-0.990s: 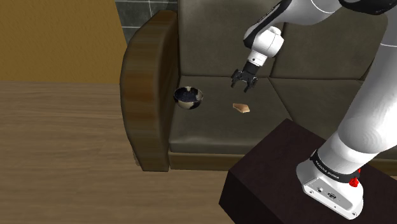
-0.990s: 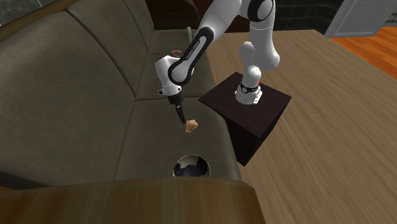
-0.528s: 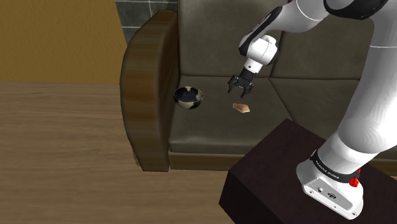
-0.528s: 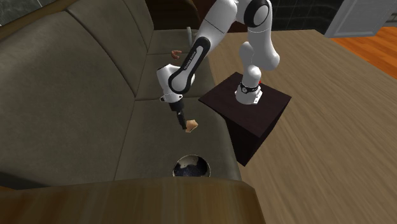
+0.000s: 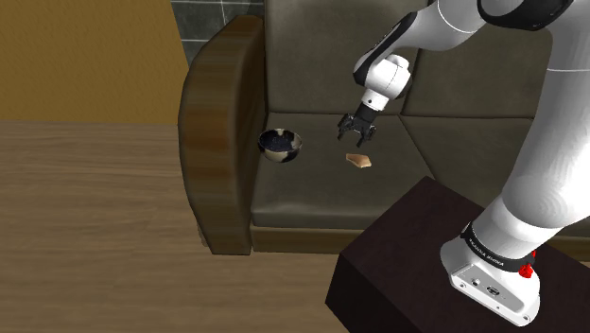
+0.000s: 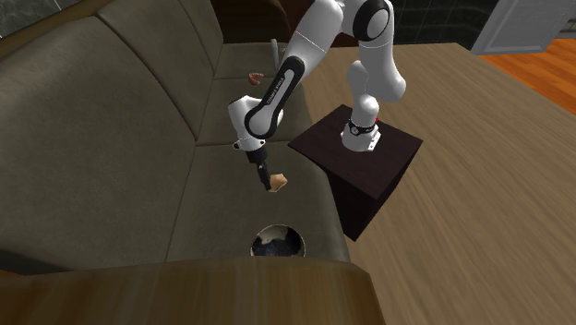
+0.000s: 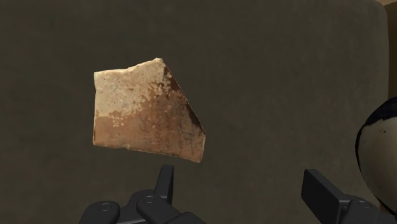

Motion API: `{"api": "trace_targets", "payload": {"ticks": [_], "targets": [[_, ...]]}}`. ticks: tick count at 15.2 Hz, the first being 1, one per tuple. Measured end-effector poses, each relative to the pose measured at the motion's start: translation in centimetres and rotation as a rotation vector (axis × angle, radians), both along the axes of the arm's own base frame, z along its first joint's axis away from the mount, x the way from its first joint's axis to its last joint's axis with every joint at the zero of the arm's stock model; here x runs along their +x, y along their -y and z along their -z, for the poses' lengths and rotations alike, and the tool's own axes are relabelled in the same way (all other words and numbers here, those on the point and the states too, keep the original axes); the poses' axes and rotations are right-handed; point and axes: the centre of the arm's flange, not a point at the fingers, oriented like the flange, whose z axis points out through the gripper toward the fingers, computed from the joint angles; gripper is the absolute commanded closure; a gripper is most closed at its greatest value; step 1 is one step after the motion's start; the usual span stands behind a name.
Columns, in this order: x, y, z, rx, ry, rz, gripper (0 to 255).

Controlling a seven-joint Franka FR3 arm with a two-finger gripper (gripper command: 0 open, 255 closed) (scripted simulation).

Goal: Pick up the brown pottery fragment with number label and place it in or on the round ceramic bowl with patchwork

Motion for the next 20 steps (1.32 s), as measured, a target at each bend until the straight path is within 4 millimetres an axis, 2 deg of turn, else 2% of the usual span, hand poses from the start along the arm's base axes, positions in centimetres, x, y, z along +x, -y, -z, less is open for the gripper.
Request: {"api": "trace_targets", "payload": {"ticks": [9, 10, 11, 13, 18, 20], "targets": [[0.0, 0.0, 0.0, 0.0, 0.0, 0.0, 255], [0.0, 0.0, 0.0, 0.0, 0.0, 0.0, 0], [0.0, 0.0, 0.0, 0.0, 0.0, 0.0, 0], [-1.4, -1.1, -0.3, -0.078, -0.007, -0.025, 0], [-6.5, -5.1, -0.3, -0.395, -0.027, -0.124, 0], [-7.6, -6.0, 0.4, -0.442, -0.022, -0.145, 0]]}}
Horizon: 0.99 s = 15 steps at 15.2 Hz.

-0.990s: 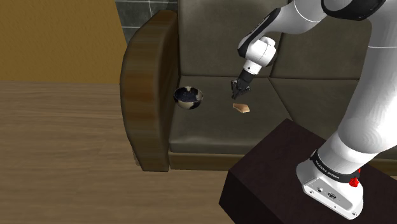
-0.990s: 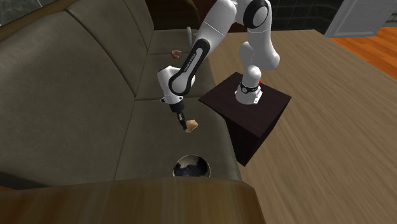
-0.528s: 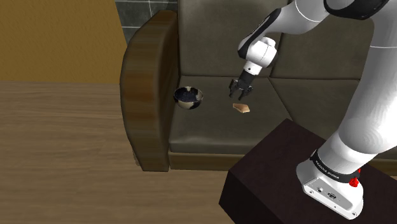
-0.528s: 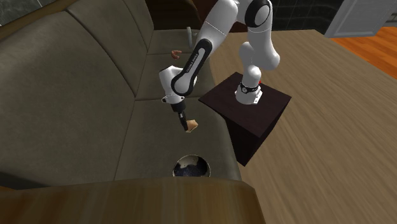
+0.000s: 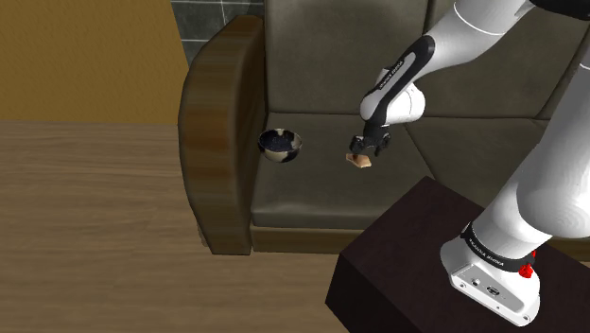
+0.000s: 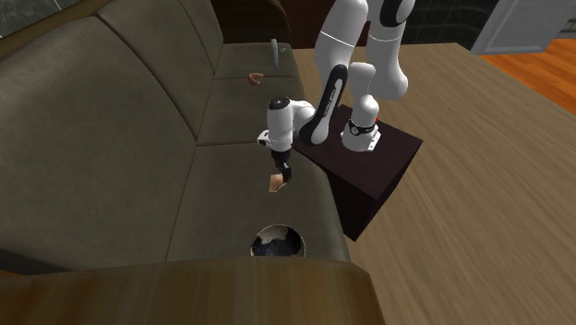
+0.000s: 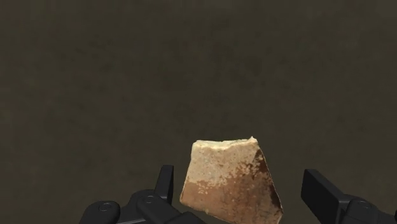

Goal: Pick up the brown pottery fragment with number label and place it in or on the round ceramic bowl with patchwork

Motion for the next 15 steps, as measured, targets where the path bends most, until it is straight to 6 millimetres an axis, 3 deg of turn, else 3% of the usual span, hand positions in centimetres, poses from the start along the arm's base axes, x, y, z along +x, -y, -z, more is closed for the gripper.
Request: {"api": "trace_targets", "payload": {"ticks": [7, 12, 13, 15], "targets": [[-0.2, -0.3, 3.1, -0.015, 0.003, -0.007, 0], [-0.1, -0.3, 3.3, -0.015, 0.003, -0.007, 0], [-0.1, -0.3, 3.3, -0.015, 0.003, -0.007, 255], [-0.1, -0.3, 3.3, -0.015, 0.003, -0.007, 255]]}}
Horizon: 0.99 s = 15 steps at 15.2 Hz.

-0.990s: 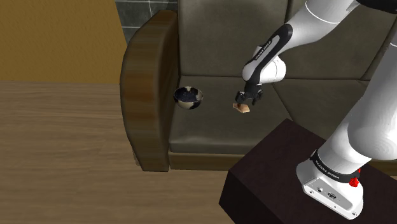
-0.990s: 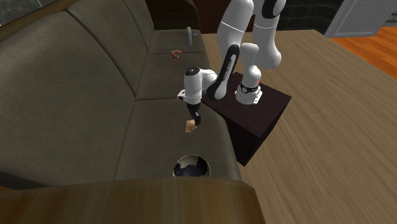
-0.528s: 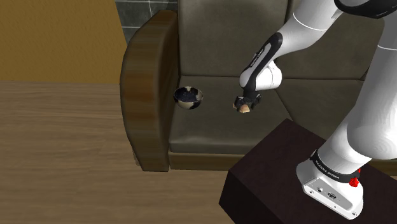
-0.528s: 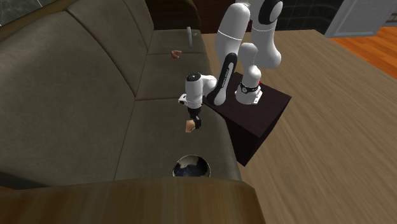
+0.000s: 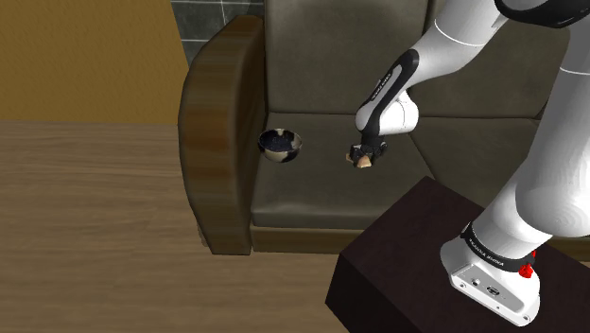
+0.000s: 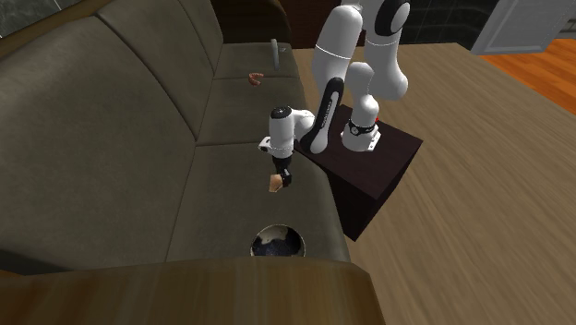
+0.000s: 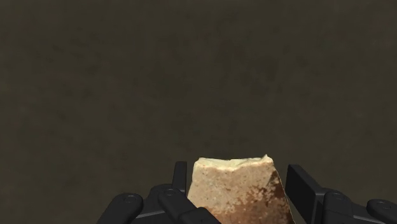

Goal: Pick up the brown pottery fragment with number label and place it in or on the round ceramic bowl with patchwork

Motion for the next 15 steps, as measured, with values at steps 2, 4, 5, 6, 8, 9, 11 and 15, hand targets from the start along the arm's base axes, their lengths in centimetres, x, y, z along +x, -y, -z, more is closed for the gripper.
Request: {"api": "trace_targets", "payload": {"ticks": [2, 4, 5, 6, 8, 9, 11, 15], "targets": [[0.0, 0.0, 0.0, 0.0, -0.001, 0.0, 255], [0.0, 0.0, 0.0, 0.0, -0.001, 0.0, 255], [0.0, 0.0, 0.0, 0.0, -0.001, 0.0, 255], [0.0, 0.0, 0.0, 0.0, -0.001, 0.0, 255], [0.0, 0.0, 0.0, 0.0, -0.001, 0.0, 255], [0.0, 0.0, -0.2, 0.0, -0.001, 0.0, 255], [0.0, 0.0, -1.1, 0.0, 0.0, 0.0, 255], [0.0, 0.0, -3.2, 0.0, 0.0, 0.0, 255]]}}
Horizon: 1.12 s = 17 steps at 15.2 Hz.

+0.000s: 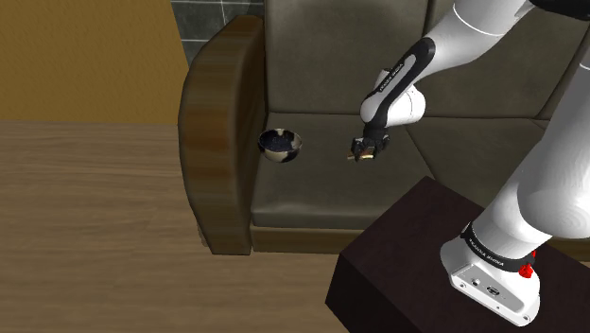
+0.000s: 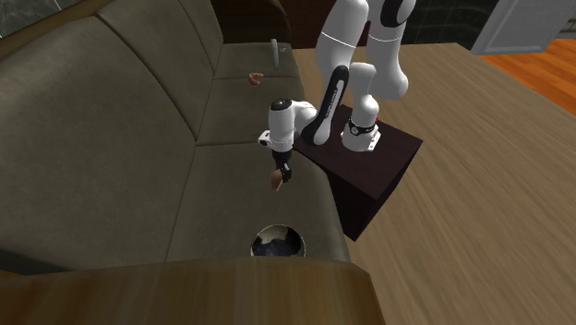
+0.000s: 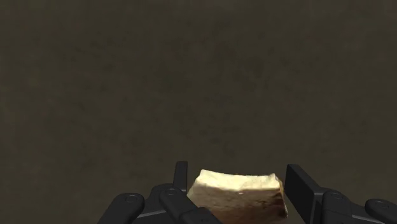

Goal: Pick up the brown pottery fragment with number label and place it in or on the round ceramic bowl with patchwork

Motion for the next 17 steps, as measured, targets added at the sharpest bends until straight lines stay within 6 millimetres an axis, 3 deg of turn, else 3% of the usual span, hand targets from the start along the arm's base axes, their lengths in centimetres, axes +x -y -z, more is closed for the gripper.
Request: {"api": "trace_targets", "payload": {"ticks": [17], "targets": [[0.1, -0.1, -9.0, 0.0, 0.0, 0.0, 255]]}}
